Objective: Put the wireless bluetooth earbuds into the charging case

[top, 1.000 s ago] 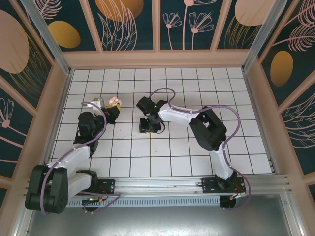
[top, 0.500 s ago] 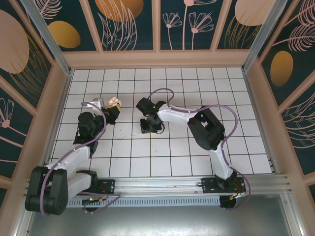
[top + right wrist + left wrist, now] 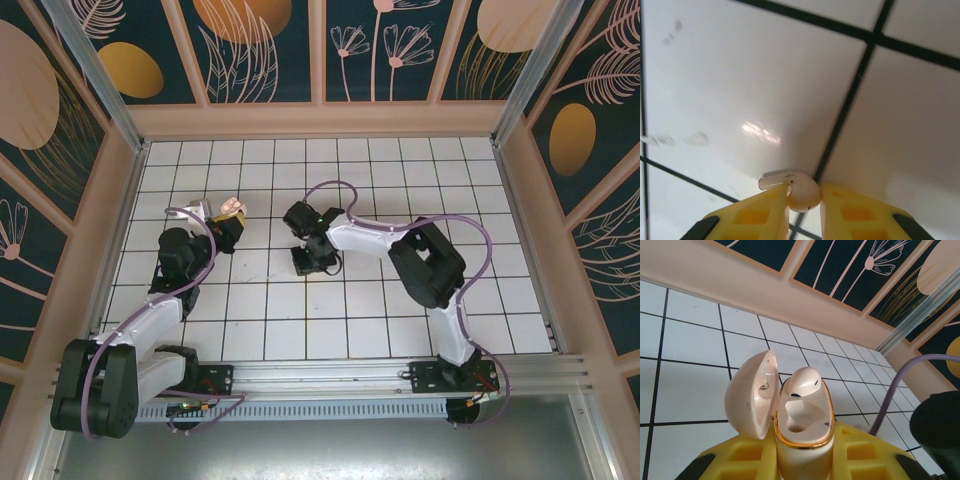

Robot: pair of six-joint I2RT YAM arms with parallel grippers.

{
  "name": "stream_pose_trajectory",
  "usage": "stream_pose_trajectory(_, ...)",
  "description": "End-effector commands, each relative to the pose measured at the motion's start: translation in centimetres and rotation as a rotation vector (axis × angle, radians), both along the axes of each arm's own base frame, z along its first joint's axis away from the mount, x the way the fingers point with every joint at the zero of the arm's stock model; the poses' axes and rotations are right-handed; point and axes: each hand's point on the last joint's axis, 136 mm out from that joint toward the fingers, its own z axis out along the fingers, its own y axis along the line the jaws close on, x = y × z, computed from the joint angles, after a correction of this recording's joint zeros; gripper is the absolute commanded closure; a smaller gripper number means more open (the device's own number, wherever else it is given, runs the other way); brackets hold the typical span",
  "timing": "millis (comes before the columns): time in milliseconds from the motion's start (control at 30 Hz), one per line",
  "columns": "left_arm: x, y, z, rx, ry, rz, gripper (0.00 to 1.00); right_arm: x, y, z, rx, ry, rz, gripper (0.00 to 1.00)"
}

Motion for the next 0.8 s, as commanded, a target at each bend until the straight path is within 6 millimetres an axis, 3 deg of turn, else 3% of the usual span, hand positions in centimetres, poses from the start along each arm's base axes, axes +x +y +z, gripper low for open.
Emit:
stream_pose_trajectory(0,-0.4,0.0,0.3,0.004,-0.015,-0.010,0.80,-0.4,-2.4,1.7,-0.019,-0.035,0.072,0.78)
stream_pose_trajectory(367,-0.3,-0.1,0.5,0.001,-0.019,-0.021,0.80,-3.7,-5.9,2.3,-0.042,-0.007,0.491,0.79)
stream_pose_trajectory(667,-0.3,0.0,0.6,0.012,-0.018,-0.016,0.80,-6.0,-9.4,1.8,-0.149,0.047,0.721,0.79)
stream_pose_trajectory(767,-0.3,0.0,0.4,0.014,-0.013,-0.017,0.80,-6.4,-9.3,1.8,-0.145,0.028,0.749,0.79)
